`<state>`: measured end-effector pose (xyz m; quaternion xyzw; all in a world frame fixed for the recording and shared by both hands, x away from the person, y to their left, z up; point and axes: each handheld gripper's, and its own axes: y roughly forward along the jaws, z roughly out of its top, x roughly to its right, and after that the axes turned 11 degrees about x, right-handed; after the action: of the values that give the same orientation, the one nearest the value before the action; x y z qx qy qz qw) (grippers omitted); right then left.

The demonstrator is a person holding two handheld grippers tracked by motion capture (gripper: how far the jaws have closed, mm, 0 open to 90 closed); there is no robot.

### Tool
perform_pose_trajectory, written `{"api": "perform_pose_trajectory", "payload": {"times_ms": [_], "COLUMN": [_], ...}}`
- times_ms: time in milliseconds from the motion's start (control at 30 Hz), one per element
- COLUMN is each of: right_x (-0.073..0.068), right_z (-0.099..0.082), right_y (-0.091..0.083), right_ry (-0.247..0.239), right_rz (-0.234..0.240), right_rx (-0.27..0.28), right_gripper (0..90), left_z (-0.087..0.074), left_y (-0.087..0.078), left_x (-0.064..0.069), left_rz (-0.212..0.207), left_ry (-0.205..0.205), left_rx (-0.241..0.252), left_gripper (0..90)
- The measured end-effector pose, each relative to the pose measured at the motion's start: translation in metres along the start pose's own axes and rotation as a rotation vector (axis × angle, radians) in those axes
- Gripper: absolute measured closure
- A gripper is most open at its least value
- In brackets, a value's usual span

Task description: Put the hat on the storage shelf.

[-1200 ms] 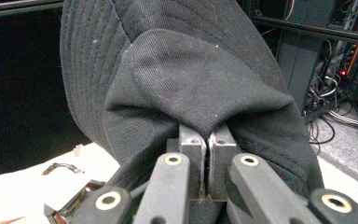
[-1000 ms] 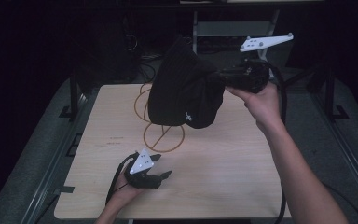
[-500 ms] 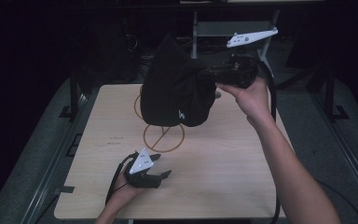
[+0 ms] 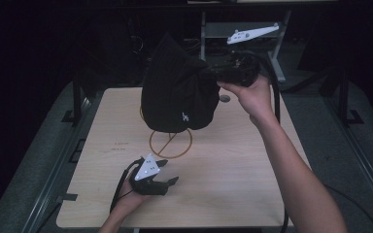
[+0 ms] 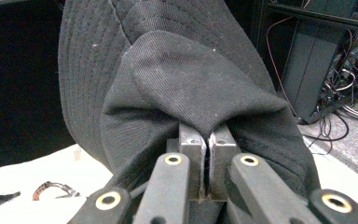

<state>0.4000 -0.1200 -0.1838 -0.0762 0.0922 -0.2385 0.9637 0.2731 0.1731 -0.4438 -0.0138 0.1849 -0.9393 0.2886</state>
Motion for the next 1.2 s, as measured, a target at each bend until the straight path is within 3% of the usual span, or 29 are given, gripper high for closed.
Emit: {"api": "perform_pose_trajectory", "payload": {"times_ms": [333, 767, 1200], "right_x": [0.004, 0.018, 0.018], "right_z": [0.007, 0.015, 0.013], "right_y": [0.029, 0.081, 0.129], "right_ry": [0.008, 0.033, 0.042], "right_rz": [0.015, 0.014, 0.006], "right_rx": [-0.018, -0.07, -0.142], "right_gripper": [87.5, 87.4, 87.3], "left_z": [0.0, 0.002, 0.003], "left_y": [0.003, 0.005, 0.005], "left_x": [0.001, 0.004, 0.006], "left_rz": [0.0, -0.01, -0.019], "left_ry": [0.01, 0.044, 0.049], "left_rx": [-0.008, -0.018, -0.012], "left_gripper": [30.3, 30.3, 30.4]}}
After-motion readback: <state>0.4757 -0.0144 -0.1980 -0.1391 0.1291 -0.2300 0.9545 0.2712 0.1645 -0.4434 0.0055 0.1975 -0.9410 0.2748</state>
